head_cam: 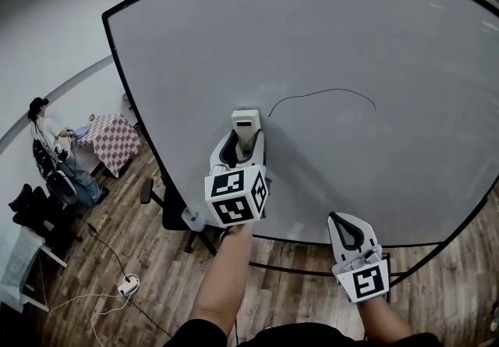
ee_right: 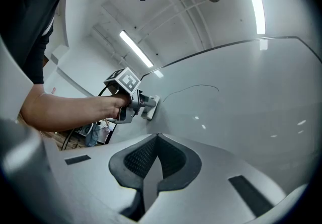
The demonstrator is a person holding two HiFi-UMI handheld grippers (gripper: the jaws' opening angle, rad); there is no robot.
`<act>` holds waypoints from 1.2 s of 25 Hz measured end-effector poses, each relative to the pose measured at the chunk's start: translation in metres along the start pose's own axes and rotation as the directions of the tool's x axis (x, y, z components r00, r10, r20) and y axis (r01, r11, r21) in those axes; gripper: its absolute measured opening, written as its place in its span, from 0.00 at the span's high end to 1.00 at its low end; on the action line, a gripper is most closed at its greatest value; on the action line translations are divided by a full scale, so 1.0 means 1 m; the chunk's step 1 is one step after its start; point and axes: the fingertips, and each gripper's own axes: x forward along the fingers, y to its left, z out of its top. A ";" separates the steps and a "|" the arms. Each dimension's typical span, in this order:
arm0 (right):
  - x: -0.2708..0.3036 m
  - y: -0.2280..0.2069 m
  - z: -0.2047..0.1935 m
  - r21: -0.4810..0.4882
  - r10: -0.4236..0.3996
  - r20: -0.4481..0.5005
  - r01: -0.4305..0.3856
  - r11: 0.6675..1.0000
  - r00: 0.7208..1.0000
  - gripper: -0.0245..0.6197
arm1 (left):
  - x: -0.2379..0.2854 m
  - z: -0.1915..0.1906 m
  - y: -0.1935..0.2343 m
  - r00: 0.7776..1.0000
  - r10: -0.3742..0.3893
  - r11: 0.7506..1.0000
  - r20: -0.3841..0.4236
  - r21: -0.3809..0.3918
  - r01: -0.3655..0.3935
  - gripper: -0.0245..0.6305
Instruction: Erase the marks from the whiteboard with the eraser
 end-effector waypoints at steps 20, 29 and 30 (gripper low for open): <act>-0.006 -0.012 -0.001 0.002 -0.002 0.041 0.002 1.000 0.999 0.93 | 0.010 0.018 -0.019 0.997 -0.024 0.989 0.069 -0.145 0.034 0.60; -0.017 -0.017 0.007 -0.033 -0.027 0.061 0.030 0.999 0.998 0.93 | 0.010 0.029 -0.037 0.995 -0.036 0.985 0.098 -0.165 0.052 0.60; -0.016 -0.017 0.007 -0.029 -0.029 0.069 0.031 0.999 0.997 0.93 | 0.011 0.030 -0.039 0.994 -0.039 0.986 0.102 -0.160 0.055 0.60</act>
